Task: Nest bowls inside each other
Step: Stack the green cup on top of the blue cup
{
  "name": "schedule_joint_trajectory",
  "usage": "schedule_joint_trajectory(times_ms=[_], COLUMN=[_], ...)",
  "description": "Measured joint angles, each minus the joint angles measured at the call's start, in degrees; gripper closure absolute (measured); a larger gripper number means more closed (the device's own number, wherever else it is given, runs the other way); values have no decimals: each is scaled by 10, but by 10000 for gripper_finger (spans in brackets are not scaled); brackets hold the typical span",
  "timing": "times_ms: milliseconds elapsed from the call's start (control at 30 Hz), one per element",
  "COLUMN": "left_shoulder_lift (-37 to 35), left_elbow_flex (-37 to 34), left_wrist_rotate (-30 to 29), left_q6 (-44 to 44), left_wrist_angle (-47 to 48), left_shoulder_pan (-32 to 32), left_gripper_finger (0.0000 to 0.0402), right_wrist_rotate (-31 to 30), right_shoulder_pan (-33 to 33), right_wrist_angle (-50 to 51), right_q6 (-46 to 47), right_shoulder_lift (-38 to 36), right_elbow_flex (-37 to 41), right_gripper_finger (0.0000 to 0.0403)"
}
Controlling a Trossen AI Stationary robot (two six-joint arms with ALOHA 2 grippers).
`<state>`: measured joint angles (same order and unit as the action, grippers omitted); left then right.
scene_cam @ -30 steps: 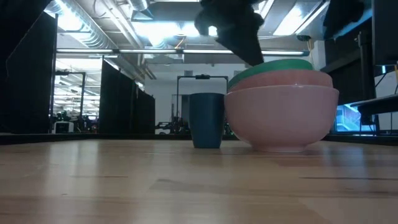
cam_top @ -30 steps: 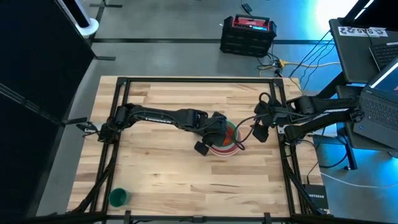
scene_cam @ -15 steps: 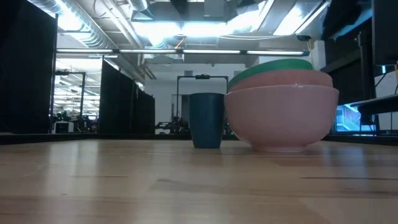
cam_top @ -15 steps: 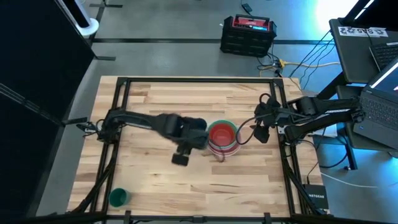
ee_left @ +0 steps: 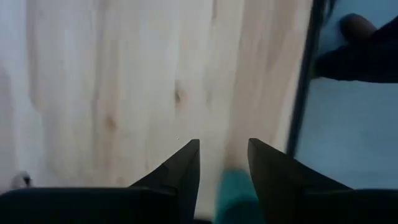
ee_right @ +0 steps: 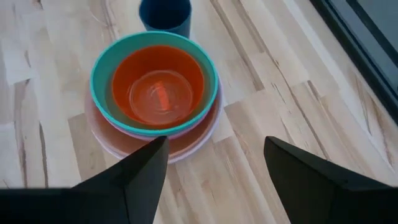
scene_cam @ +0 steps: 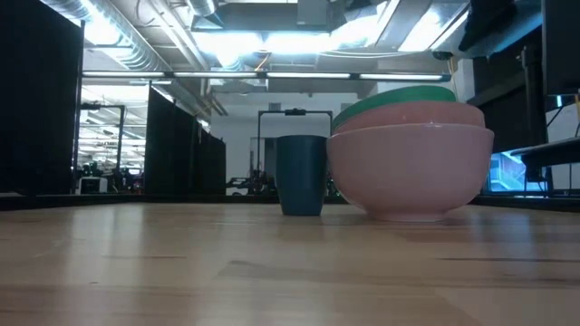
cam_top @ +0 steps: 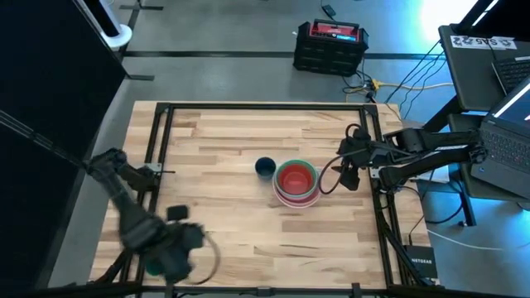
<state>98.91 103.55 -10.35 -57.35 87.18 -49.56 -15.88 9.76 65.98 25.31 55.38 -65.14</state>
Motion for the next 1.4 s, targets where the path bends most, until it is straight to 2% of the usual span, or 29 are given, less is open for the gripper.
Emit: schedule_joint_trajectory(times_ms=[100, 167, 367, 767, 933, 1400], left_shoulder_lift=[-20, -26, -27, -38, -65, -86], left_elbow_flex=[-47, -68, -116, -247, -297, -381], left_wrist_rotate=[9, 25, 41, 70, 70, 101], left_q6=[-68, -79, 0, 25, 10, 28], left_wrist_angle=[3, 2, -13, -131, -159, -294], left_shoulder_pan=[-50, -73, -113, -124, -124, -118], left_gripper_finger=[283, 283, 283, 283, 283, 290], right_wrist_rotate=[3, 11, 42, 70, 80, 96], right_shoulder_pan=[0, 0, 0, 0, 0, 0], right_wrist_angle=[-6, -6, -14, -34, -34, -34], right_q6=[-3, -3, 1, 29, 43, 61], right_shoulder_lift=[-1, -1, -1, -1, -1, -1], right_elbow_flex=[0, 0, 0, 0, 0, 0], right_gripper_finger=[153, 153, 153, 153, 153, 153])
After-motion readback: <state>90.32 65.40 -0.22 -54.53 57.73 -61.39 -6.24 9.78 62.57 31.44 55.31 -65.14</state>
